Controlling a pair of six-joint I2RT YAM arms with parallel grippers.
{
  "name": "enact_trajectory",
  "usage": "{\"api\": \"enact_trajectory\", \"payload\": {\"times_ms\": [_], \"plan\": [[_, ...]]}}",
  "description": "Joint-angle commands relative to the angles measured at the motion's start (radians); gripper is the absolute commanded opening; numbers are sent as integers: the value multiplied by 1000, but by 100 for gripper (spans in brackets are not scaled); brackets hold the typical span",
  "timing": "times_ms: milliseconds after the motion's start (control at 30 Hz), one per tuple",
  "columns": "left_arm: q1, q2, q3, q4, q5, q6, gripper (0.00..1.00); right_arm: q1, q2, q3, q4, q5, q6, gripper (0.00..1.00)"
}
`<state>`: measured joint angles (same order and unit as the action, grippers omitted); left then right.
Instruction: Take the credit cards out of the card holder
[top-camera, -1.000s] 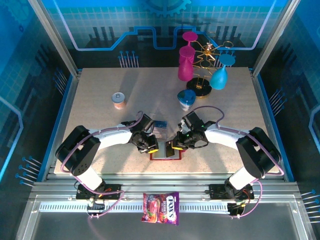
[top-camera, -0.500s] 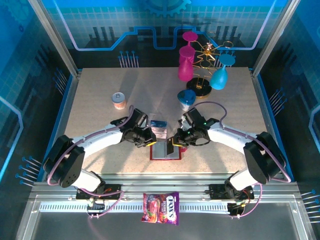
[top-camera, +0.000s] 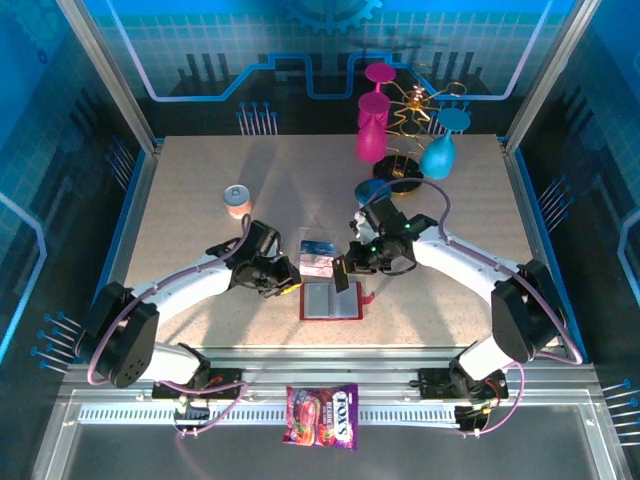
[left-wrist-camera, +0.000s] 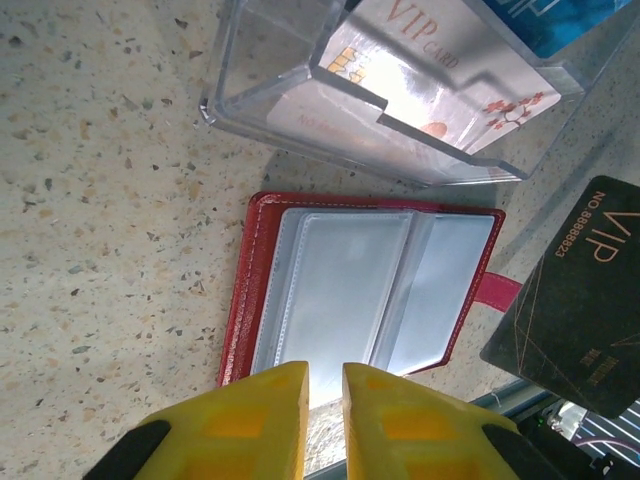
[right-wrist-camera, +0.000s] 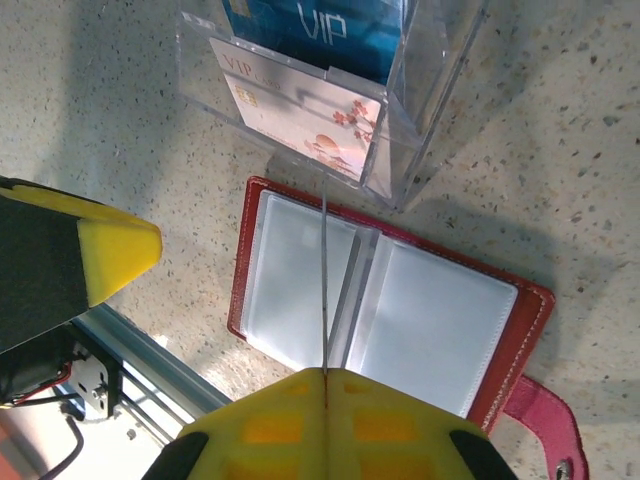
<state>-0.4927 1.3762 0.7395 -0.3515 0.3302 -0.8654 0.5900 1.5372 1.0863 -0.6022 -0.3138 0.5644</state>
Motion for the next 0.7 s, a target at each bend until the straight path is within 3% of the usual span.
{"api": "enact_trajectory", "payload": {"times_ms": [0, 400, 667], "plan": [[14, -34, -25, 7, 21, -20, 18, 8, 19, 64, -82, 23, -96, 0], [38, -97, -80, 14, 15, -34, 18, 10, 54, 216, -153, 86, -338, 0], [54, -130, -100, 8, 12, -36, 18, 12, 169, 394, -262, 160, -569, 0]]}}
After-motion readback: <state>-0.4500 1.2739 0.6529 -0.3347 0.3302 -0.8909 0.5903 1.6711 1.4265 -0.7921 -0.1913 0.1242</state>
